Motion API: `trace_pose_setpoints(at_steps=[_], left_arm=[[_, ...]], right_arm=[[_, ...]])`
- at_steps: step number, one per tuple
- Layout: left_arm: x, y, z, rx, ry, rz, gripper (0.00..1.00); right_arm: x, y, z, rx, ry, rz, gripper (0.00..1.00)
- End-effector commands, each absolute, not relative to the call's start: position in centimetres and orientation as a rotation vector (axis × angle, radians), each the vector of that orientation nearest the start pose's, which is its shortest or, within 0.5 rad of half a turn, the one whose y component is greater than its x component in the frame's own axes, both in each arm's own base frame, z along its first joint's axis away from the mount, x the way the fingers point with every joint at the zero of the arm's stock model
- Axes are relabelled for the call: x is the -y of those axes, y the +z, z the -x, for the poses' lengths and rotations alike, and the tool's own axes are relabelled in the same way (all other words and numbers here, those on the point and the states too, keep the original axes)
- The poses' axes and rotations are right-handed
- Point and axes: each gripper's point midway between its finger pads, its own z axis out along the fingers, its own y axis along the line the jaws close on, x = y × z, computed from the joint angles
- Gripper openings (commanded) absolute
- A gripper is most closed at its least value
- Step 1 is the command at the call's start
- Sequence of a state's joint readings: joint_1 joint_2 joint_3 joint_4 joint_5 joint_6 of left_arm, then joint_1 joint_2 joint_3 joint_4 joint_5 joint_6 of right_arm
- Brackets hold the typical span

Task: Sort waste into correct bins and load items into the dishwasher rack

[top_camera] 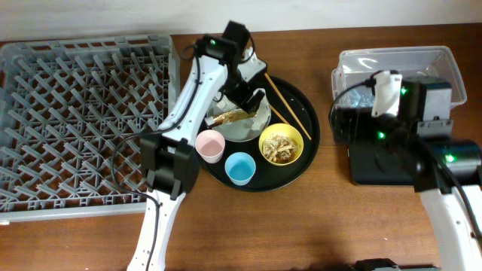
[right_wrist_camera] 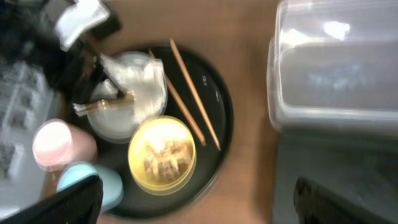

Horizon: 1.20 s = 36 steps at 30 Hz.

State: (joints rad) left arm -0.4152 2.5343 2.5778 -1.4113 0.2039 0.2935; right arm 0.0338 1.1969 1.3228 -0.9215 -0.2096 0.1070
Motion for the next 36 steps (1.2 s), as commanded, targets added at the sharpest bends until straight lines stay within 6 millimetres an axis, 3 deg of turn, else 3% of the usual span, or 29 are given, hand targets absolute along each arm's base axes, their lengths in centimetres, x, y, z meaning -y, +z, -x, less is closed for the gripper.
trace_pose_setpoints(at_steps=[1, 4, 10, 14, 18, 22, 29, 34, 36], left_arm=[[21.7, 17.1, -49.0, -2.710, -0.358, -0.680, 0.99], [17.9, 21.7, -49.3, -2.679, -0.364, -0.460, 0.99], [7.6, 27.6, -50.0, -2.590, -0.248, -0.045, 0.99], [1.3, 29.3, -50.0, -2.547, -0.174, 0.110, 0.99], [-3.5, 29.3, -49.8, -2.535, -0.144, 0.233, 0.99], [-5.1, 29.3, -49.7, -2.529, -0.134, 0.274, 0.99], [-5.3, 29.3, -49.7, -2.530, -0.123, 0.278, 0.99], [-5.3, 29.3, -49.7, -2.530, -0.123, 0.278, 0.99], [-5.3, 29.3, -49.7, -2.530, -0.123, 0.278, 0.99]], right_arm=[[-6.3, 27.2, -35.5, -2.360, 0.464, -0.128, 0.98], [-8.1, 25.7, -37.9, -2.370, 0.518, -0.166, 0.98], [-12.6, 22.3, -42.4, -2.374, 0.584, -0.288, 0.95], [-15.8, 21.9, -43.8, -2.443, 0.499, -0.222, 0.95], [-18.3, 24.4, -45.6, -2.533, 0.367, -0.064, 0.95], [-19.1, 23.9, -47.3, -2.625, 0.313, -0.015, 0.93], [-22.0, 16.4, -49.8, -2.745, 0.350, -0.213, 0.89], [-23.6, 11.0, -49.2, -2.845, 0.310, -0.321, 0.89], [-24.0, 9.7, -49.0, -2.864, 0.293, -0.367, 0.90]])
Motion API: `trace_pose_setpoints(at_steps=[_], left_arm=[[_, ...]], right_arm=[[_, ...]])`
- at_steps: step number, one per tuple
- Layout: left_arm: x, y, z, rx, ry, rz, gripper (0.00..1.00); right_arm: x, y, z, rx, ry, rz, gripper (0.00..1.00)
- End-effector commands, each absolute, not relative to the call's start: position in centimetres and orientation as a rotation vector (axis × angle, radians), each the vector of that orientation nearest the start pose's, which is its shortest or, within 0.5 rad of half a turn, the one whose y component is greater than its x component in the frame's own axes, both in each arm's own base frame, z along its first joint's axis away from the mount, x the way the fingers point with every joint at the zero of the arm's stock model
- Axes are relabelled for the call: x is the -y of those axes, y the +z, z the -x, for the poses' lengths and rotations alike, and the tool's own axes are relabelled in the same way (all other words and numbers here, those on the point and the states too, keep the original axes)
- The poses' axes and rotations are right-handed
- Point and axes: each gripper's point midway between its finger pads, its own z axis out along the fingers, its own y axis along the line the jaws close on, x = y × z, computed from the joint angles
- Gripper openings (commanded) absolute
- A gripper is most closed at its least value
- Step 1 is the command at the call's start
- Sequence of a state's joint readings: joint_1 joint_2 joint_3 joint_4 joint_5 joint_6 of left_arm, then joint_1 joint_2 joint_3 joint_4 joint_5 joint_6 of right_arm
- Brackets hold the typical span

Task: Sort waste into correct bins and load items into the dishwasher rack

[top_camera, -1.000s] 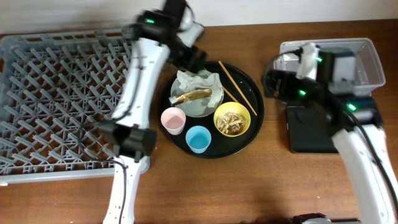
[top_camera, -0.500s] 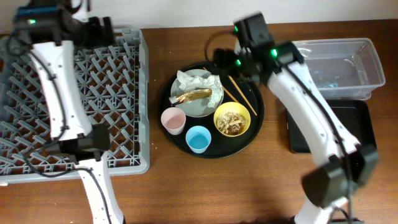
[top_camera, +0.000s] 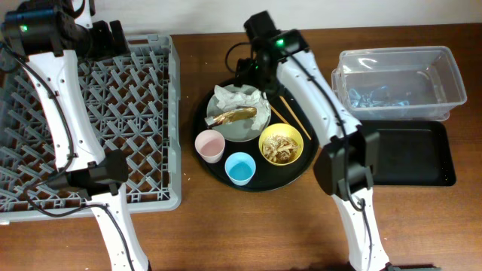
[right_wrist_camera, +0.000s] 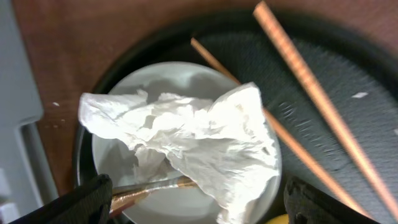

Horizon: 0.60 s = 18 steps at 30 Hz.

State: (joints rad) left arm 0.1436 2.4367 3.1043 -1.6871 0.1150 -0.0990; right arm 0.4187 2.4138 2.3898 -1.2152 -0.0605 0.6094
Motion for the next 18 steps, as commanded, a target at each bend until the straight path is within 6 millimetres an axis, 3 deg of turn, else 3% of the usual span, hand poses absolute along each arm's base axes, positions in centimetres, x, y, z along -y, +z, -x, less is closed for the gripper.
trace_pose_setpoints(at_steps=[1, 5, 13, 18], left_arm=[[-5.3, 29.3, -49.7, -2.530, -0.123, 0.278, 0.99], [-5.3, 29.3, -49.7, -2.530, -0.123, 0.278, 0.99], [-5.3, 29.3, -49.7, -2.530, -0.123, 0.278, 0.99], [-5.3, 29.3, -49.7, -2.530, -0.123, 0.278, 0.99]], right_arm=[[-24.2, 9.1, -49.1, -2.867, 0.287, -0.391, 0.94], [-24.9, 8.5, -49.2, -2.849, 0.296, -0.488, 0.98], [-25.0, 8.4, -48.7, -2.734, 0.353, -1.095, 0.99], [-24.8, 7.5, -48.3, -2.678, 0.299, -1.226, 0.98]])
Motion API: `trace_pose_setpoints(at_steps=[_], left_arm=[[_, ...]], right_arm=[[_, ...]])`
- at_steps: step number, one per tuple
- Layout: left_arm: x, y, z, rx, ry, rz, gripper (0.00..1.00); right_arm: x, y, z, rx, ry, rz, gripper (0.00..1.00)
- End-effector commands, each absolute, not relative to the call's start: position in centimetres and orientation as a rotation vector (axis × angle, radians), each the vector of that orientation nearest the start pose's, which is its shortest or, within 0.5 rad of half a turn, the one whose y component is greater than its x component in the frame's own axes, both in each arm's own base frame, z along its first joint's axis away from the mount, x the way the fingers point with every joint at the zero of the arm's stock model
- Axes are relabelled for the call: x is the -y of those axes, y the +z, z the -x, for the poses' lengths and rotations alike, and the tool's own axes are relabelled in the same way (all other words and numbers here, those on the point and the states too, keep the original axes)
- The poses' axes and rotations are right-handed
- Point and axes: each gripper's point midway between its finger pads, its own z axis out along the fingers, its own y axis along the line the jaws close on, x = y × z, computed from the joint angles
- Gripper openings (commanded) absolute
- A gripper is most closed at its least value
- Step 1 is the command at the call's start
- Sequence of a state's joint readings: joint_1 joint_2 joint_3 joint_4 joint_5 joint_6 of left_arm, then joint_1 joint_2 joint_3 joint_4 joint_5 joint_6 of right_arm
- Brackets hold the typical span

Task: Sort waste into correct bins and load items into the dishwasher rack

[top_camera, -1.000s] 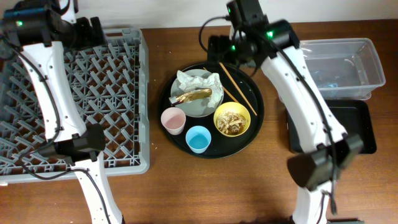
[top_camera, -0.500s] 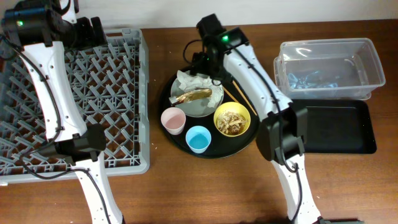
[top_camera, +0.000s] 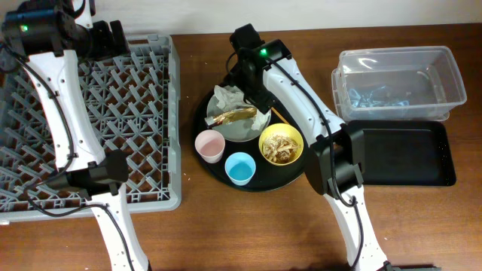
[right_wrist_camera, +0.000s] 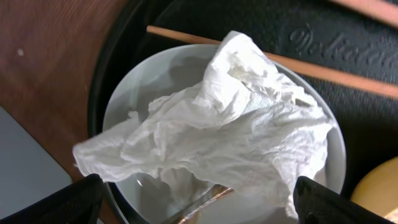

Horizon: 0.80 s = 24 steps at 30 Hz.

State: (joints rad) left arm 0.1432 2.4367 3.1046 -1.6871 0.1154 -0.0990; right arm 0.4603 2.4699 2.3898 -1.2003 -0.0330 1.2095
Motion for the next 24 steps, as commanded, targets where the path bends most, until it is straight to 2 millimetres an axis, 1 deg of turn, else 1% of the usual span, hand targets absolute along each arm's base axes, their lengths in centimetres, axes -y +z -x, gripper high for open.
trace_pose_setpoints(at_steps=[1, 3, 7, 10, 12, 14, 16, 18, 22, 24], left_arm=[[-5.3, 29.3, -49.7, -2.530, -0.123, 0.278, 0.99], [-5.3, 29.3, -49.7, -2.530, -0.123, 0.278, 0.99], [-5.3, 29.3, -49.7, -2.530, -0.123, 0.278, 0.99], [-5.3, 29.3, -49.7, -2.530, -0.123, 0.278, 0.99], [-5.3, 29.3, -49.7, -2.530, -0.123, 0.278, 0.99], [-5.3, 29.3, -49.7, -2.530, -0.124, 0.277, 0.99], [-5.3, 29.3, -49.7, -2.530, -0.123, 0.278, 0.99], [-5.3, 29.3, -49.7, -2.530, -0.123, 0.278, 0.99], [-5.3, 29.3, -49.7, -2.530, -0.123, 0.278, 0.99], [-5.3, 29.3, -49.7, -2.530, -0.123, 0.278, 0.99]], right_arm=[[-24.9, 7.1, -48.1, -2.684, 0.284, -1.224, 0.98], [-24.9, 6.4, -47.7, -2.696, 0.260, -1.221, 0.98], [-24.3, 4.6, -46.9, -2.709, 0.195, -1.235, 0.98], [-23.7, 3.2, -46.8, -2.705, 0.155, -1.240, 0.98], [-23.5, 2.7, -47.0, -2.698, 0.160, -1.244, 0.98], [-23.7, 2.4, -47.7, -2.677, 0.192, -1.235, 0.98], [-24.1, 2.3, -48.5, -2.679, 0.227, -1.158, 0.99], [-24.2, 2.1, -48.6, -2.683, 0.226, -1.124, 0.99], [-23.7, 1.7, -48.5, -2.678, 0.180, -1.110, 0.99], [-23.6, 1.7, -48.5, -2.693, 0.167, -1.051, 1.00]])
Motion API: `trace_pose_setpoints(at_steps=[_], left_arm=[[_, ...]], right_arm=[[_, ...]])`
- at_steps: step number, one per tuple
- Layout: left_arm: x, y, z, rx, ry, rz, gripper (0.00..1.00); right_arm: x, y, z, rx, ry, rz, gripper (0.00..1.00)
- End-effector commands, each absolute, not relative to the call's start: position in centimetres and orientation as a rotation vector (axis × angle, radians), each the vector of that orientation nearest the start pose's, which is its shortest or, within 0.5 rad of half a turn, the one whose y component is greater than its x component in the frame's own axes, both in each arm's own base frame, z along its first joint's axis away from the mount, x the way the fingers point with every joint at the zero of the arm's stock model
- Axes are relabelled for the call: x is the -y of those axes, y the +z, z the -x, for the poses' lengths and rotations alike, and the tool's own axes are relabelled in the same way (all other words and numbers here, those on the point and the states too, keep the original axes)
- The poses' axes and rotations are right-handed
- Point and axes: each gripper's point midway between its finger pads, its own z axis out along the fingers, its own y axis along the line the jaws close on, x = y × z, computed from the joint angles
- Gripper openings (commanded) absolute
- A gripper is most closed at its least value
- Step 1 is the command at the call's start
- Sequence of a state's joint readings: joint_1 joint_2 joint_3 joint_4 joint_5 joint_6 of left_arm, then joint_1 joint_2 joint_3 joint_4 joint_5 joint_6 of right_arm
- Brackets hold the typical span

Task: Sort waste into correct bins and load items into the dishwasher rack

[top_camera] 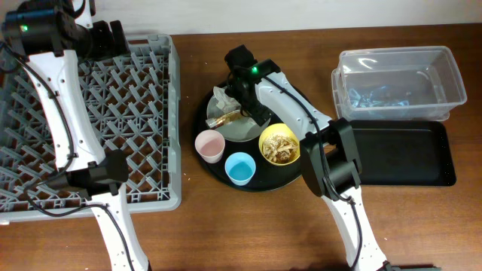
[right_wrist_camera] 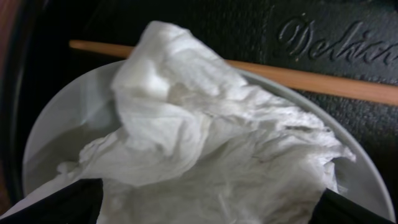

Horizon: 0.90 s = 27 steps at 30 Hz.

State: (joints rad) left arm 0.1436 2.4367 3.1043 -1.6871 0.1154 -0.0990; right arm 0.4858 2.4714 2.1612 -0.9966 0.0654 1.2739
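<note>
A crumpled white napkin [right_wrist_camera: 205, 137] lies in a white bowl [right_wrist_camera: 56, 124] on the round black tray [top_camera: 280, 179]. My right gripper [right_wrist_camera: 211, 211] is open just above it, with one dark fingertip at each lower corner of the wrist view and the napkin between them. From overhead, the right gripper [top_camera: 242, 90] covers the bowl's [top_camera: 239, 129] far side. A brown wrapper [top_camera: 226, 118] also lies in the bowl. One chopstick [right_wrist_camera: 311, 78] lies behind the bowl. My left gripper [top_camera: 105, 38] hovers at the far edge of the grey dishwasher rack [top_camera: 45, 150].
A yellow bowl of food scraps [top_camera: 280, 144], a pink cup [top_camera: 210, 145] and a blue cup [top_camera: 240, 168] share the tray. A clear plastic bin [top_camera: 395, 75] and a flat black bin [top_camera: 399, 154] stand at the right.
My right gripper has come closer to the napkin, which now fills most of the wrist view. Its fingers remain spread. The left arm has not moved.
At first my left gripper was over the white bowl and my right arm was over the bins. Then the left arm was at the rack's far edge and the right gripper open above the tray. Since then it has closed in on the napkin.
</note>
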Motion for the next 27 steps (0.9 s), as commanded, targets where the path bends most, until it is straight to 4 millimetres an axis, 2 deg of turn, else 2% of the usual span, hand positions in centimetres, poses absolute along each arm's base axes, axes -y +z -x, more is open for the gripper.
trace_pose_setpoints(at_steps=[1, 4, 7, 8, 10, 12, 13, 14, 18, 21, 24, 27], left_arm=[[-5.3, 29.3, -49.7, -2.530, -0.123, 0.278, 0.99], [-5.3, 29.3, -49.7, -2.530, -0.123, 0.278, 0.99], [-5.3, 29.3, -49.7, -2.530, -0.123, 0.278, 0.99], [-5.3, 29.3, -49.7, -2.530, -0.123, 0.278, 0.99], [-5.3, 29.3, -49.7, -2.530, -0.123, 0.278, 0.99], [-5.3, 29.3, -49.7, -2.529, -0.123, 0.277, 0.99], [-5.3, 29.3, -49.7, -2.530, -0.123, 0.278, 0.99], [-5.3, 29.3, -49.7, -2.530, -0.123, 0.278, 0.99], [-5.3, 29.3, -49.7, -2.530, -0.123, 0.278, 0.99], [-5.3, 29.3, -49.7, -2.530, -0.123, 0.278, 0.99], [-5.3, 29.3, -49.7, -2.530, -0.124, 0.277, 0.99], [-5.3, 29.3, -49.7, -2.530, -0.123, 0.278, 0.99]], right_arm=[[-23.6, 1.7, -48.6, -2.705, 0.163, -1.016, 0.97], [-23.8, 1.7, -48.4, -2.748, 0.145, -0.886, 0.90], [-24.0, 1.6, -48.1, -2.799, 0.118, -0.721, 0.78], [-24.0, 1.6, -48.0, -2.809, 0.113, -0.680, 0.70], [-24.1, 1.6, -48.0, -2.832, 0.110, -0.591, 0.47], [-24.1, 1.6, -47.9, -2.839, 0.107, -0.576, 0.26], [-24.0, 1.6, -47.8, -2.842, 0.104, -0.577, 0.11], [-24.1, 1.6, -47.8, -2.842, 0.106, -0.577, 0.04], [-24.4, 2.0, -47.7, -2.851, 0.132, -0.560, 0.04], [-24.7, 4.0, -48.0, -2.851, 0.155, -0.420, 0.04], [-24.6, 8.2, -48.3, -2.819, 0.191, -0.340, 0.04], [-24.3, 13.8, -48.6, -2.765, 0.259, -0.218, 0.04]])
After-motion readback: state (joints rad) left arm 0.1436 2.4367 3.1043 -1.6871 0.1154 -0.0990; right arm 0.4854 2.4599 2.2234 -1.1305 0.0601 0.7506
